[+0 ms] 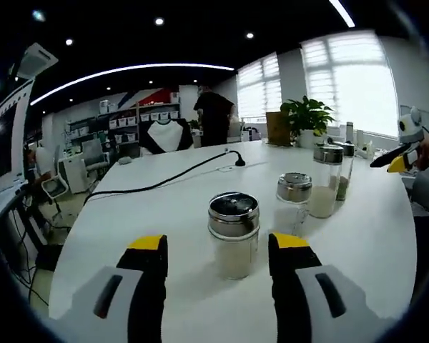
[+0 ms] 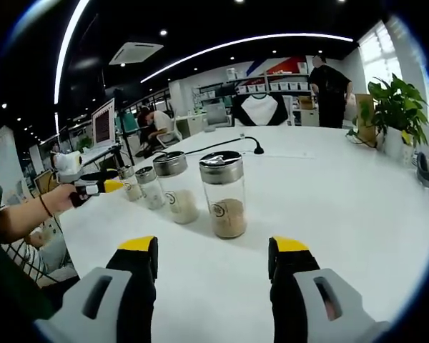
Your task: Rotate the seasoning bottle until the label or dispensing opening points toward the visible target arrow and the bottle remains upright within the marked orientation range
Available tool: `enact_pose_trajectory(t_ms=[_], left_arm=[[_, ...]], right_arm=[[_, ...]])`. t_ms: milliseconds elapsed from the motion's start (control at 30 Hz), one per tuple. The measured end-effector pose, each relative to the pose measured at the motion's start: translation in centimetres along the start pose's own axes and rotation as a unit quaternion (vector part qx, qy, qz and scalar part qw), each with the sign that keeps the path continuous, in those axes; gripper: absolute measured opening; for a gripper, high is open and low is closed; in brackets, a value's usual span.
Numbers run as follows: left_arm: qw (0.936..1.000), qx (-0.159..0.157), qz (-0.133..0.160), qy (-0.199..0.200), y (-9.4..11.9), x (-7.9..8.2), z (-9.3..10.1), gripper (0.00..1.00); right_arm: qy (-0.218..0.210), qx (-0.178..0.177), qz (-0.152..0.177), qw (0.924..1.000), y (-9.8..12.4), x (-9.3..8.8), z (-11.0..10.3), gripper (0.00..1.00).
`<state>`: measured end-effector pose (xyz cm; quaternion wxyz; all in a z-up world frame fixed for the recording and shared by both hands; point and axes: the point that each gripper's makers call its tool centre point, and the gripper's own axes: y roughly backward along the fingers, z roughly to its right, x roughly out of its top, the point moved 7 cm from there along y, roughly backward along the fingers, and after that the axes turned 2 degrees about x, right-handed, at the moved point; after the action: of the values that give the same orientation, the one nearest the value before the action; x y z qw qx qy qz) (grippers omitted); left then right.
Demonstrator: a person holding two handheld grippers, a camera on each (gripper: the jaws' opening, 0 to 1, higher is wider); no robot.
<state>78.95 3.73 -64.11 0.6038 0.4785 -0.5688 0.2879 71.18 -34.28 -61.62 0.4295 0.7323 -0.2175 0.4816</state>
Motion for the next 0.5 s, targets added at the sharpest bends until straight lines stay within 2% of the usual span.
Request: enact_pose_trajectory(t_ms=[100,167,200,267,367,433,500], left_arm=[[0.999,0.04,-0.015,0.014,0.4,-0.3,0.6,0.59],[0.9962,0.064,-0.021,0.055,0.5,-0.6,1.0,0.59],[0.9918,0.082,-0.025,0.095,0.6,-0.9,1.1,0.59],[0.986,0.113,-0.022,0.121,0.7,-0.9,1.3,0.58],[0.9863,0.125,-0.01,0.107,0.2,-0.6,2.0,0.57],[0.986,0.137,-0.013,0.094,-0.2,-0.4,2.6,0.57],[0.9801,0.168,-0.018,0.104,-0.5,-0.4,2.8,0.55]], right_arm=[[0.002,-0.003,0.005,1.0,0.1,0.3,0.1,0.63],[-0.005,-0.006,0.008,0.9999,0.1,0.4,0.2,0.63],[-0.006,-0.006,0.007,0.9999,0.0,0.3,0.1,0.63],[-0.004,-0.004,0.005,1.0,-0.1,0.2,-0.1,0.63],[-0.005,0.002,0.004,1.0,-0.1,0.1,-0.5,0.63],[-0.005,0.002,0.002,1.0,-0.1,0.0,-0.5,0.63],[-0.006,0.001,0.003,1.0,0.0,-0.1,-0.5,0.63]])
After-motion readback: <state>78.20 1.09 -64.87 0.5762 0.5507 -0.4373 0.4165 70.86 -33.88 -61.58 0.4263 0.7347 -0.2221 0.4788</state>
